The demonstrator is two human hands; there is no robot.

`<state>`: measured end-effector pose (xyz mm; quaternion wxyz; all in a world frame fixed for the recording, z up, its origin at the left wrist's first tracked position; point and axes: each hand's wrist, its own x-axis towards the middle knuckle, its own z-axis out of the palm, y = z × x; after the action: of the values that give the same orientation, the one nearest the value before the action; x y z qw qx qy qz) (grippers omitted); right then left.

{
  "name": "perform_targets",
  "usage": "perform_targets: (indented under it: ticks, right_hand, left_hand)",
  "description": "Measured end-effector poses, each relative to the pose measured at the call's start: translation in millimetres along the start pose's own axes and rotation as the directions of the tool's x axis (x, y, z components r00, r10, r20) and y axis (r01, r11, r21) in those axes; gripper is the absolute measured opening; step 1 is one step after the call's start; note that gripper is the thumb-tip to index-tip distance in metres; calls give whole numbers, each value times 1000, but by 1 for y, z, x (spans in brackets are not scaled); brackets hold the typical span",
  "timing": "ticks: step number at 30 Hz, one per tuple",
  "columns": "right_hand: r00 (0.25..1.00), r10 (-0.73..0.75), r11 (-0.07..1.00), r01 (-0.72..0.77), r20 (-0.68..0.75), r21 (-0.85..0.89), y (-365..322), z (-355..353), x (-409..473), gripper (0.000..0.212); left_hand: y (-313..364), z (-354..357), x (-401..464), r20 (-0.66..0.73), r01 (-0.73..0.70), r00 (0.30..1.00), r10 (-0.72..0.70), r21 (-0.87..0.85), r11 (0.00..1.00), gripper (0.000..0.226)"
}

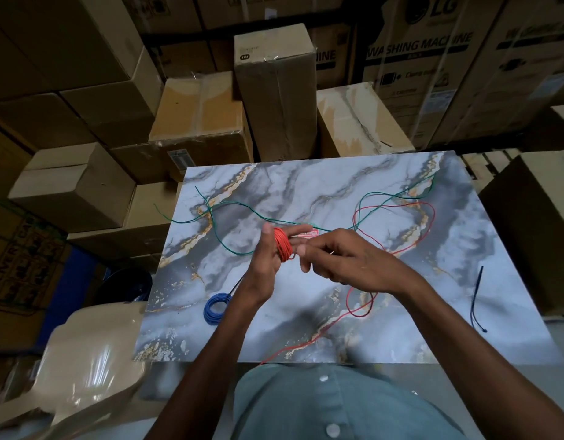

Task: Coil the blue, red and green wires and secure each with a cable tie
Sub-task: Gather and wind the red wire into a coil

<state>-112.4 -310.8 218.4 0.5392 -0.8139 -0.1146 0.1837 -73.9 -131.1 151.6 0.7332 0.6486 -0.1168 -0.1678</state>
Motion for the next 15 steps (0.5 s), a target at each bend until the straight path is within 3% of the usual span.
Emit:
perform_targets:
  ticks: [5,9,15]
  right_hand:
    - [997,-42,988,51,63,-143,-6,-13,1,29]
    - [994,-88,987,97,70,-129,-5,-25,6,33]
    - [990,-133,991,134,-55,11,4,-31,19,21]
  left_hand:
    - [1,6,-12,97,-10,995,-4,135,991,83]
    - [6,11,-17,229,-70,973,30,169,983,89]
    - [13,16,-16,347,-73,936,55,41,996,107]
